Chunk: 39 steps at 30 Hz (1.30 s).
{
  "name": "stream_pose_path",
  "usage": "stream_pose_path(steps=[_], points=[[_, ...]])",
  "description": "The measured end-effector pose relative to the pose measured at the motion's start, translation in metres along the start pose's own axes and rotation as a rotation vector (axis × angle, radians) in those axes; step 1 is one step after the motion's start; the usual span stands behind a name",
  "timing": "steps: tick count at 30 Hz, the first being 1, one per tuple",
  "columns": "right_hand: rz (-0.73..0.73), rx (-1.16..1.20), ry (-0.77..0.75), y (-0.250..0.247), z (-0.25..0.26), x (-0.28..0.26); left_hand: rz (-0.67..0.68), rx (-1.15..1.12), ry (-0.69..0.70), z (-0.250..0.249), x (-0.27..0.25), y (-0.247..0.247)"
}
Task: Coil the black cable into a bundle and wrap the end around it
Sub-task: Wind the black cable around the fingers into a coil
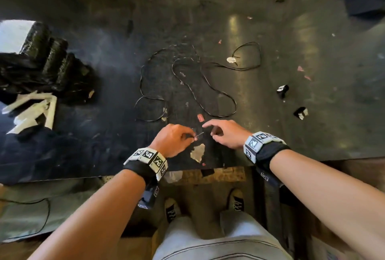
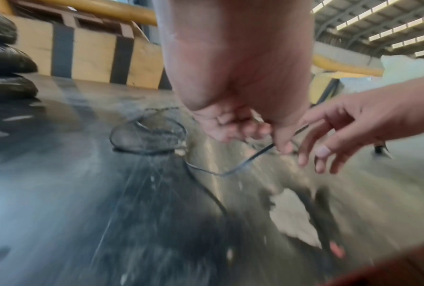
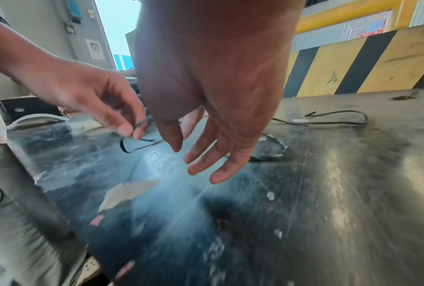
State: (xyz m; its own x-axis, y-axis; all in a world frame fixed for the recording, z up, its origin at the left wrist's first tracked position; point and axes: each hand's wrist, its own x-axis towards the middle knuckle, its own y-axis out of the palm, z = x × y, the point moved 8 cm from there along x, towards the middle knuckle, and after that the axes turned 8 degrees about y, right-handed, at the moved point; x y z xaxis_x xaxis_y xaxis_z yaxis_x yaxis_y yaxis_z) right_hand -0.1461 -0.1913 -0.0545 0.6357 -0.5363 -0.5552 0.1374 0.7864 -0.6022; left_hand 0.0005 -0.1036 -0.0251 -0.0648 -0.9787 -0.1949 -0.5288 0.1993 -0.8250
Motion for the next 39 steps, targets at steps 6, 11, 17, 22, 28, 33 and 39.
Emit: stream_pose_path(steps=[6,11,17,22,28,33,39], points=[[0.000,0.051,-0.065,-0.022,0.025,0.004,0.083,-0.232,0.036,-0.017,0.001,-0.035],[0.085,-0.066,-0.127,-0.024,0.054,0.004,0.082,-0.501,-0.052,-0.016,-0.006,-0.043],[0.110,-0.113,-0.180,-0.014,0.077,0.002,-0.047,-0.646,-0.107,-0.009,-0.018,-0.064],[-0.036,-0.173,-0.242,-0.041,0.095,0.009,-0.006,-0.727,-0.196,0.010,-0.031,-0.062],[-0.151,-0.246,-0.306,-0.070,0.114,0.005,0.340,-0.810,-0.233,-0.011,-0.035,-0.037],[-0.129,-0.252,-0.318,-0.079,0.117,0.002,0.493,-1.014,-0.195,-0.046,-0.033,-0.038],[-0.034,-0.119,-0.307,-0.071,0.102,-0.005,0.479,-1.282,-0.155,-0.064,-0.027,-0.051]])
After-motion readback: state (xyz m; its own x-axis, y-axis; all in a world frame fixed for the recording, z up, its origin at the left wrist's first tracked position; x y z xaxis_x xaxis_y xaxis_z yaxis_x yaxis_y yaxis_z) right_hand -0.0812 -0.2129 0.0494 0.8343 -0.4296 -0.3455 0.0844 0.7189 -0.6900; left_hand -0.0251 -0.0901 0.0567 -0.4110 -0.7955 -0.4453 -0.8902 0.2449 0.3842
